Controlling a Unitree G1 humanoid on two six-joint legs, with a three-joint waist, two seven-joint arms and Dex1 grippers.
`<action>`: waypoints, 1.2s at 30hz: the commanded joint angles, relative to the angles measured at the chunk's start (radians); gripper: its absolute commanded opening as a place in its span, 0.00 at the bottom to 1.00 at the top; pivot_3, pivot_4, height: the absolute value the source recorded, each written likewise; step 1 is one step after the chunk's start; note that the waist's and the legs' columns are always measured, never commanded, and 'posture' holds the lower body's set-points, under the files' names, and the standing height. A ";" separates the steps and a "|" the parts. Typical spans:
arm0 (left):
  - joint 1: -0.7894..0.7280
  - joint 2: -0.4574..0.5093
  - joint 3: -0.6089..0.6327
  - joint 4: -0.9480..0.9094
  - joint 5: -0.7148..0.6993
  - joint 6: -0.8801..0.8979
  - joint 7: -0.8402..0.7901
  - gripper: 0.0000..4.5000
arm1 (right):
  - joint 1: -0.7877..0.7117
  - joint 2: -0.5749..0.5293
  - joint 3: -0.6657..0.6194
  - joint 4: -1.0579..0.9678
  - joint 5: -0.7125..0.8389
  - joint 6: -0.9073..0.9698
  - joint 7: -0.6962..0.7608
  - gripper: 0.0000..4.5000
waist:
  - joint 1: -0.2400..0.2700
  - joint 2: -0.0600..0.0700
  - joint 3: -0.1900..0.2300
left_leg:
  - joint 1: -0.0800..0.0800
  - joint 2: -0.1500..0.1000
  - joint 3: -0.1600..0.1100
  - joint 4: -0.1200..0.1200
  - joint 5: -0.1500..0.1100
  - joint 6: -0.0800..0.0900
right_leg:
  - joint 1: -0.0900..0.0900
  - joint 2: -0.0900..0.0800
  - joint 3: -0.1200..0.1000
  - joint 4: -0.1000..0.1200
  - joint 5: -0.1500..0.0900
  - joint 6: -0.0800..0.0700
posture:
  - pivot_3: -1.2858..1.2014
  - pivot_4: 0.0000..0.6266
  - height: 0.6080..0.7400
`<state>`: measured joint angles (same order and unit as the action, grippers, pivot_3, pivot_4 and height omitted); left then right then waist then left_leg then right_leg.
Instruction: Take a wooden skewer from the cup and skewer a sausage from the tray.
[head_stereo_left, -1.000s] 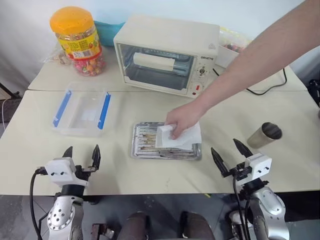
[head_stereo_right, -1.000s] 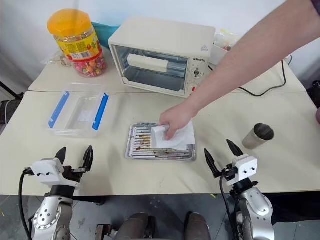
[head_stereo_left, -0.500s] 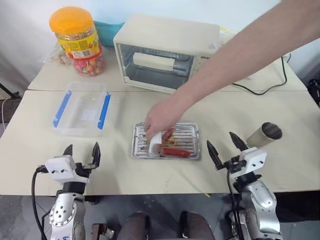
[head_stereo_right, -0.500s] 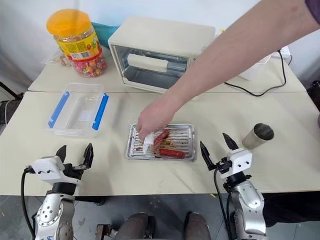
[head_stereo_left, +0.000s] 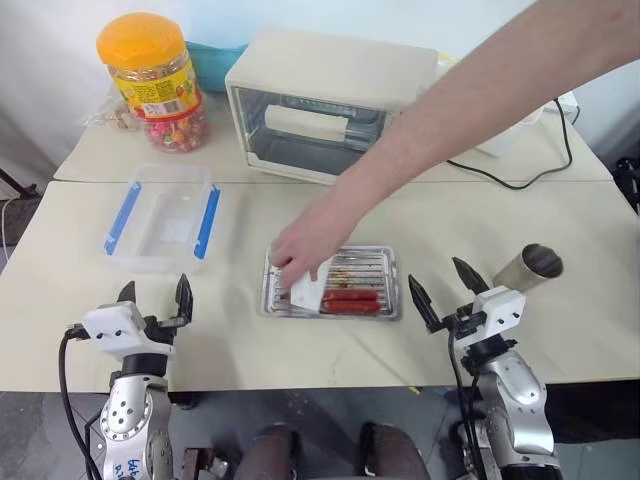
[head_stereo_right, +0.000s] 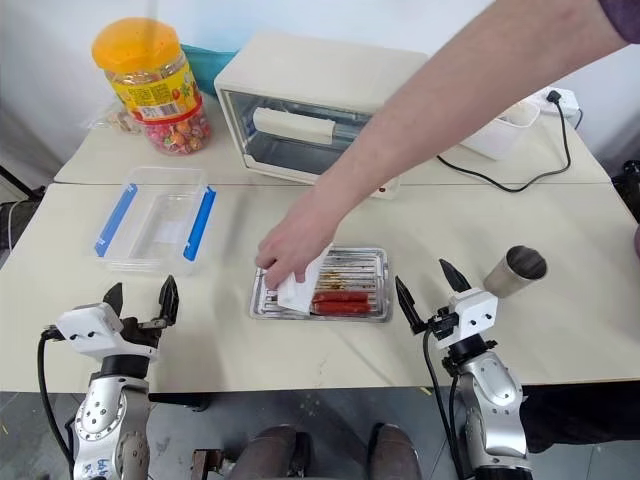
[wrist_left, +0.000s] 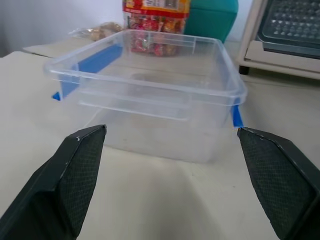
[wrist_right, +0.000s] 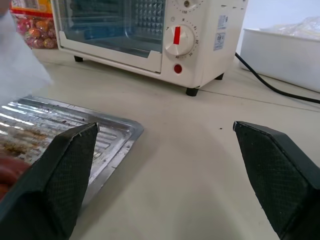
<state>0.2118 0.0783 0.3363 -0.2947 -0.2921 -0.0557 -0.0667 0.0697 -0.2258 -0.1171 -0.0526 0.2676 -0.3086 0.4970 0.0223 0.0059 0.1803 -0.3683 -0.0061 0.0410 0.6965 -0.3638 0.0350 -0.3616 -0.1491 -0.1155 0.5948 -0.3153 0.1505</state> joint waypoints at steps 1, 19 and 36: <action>-0.006 -0.002 0.016 -0.018 -0.026 -0.013 -0.003 0.99 | 0.013 0.000 0.005 -0.031 0.019 -0.014 0.011 1.00 | 0.001 0.000 0.000 | 0.000 0.000 0.000 0.000 0.000 0.000 | 0.000 0.000 0.000 0.000 0.000 0.000 | 0.52 0.24 1.00; -0.073 0.009 0.048 0.067 -0.055 -0.010 0.005 0.99 | 0.026 0.005 0.009 -0.016 0.007 -0.045 0.011 1.00 | -0.001 0.000 0.000 | 0.000 0.000 0.000 0.001 0.000 0.000 | 0.000 0.000 0.000 0.000 0.000 0.000 | 0.52 0.24 1.00; -0.049 0.018 0.048 0.042 -0.056 0.007 -0.007 0.99 | 0.023 0.027 0.016 -0.002 0.002 -0.069 0.003 1.00 | -0.001 0.000 0.000 | 0.000 0.000 0.000 0.001 0.000 0.000 | 0.000 0.000 0.000 0.000 0.000 0.000 | 0.52 0.24 1.00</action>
<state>0.1504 0.0836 0.3895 -0.2160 -0.3556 -0.0434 -0.0589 0.0815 -0.2029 -0.1022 -0.0261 0.2657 -0.3545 0.5067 0.0215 0.0056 0.1800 -0.3679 -0.0060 0.0412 0.6971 -0.3638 0.0349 -0.3615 -0.1489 -0.1154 0.5953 -0.3153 0.1505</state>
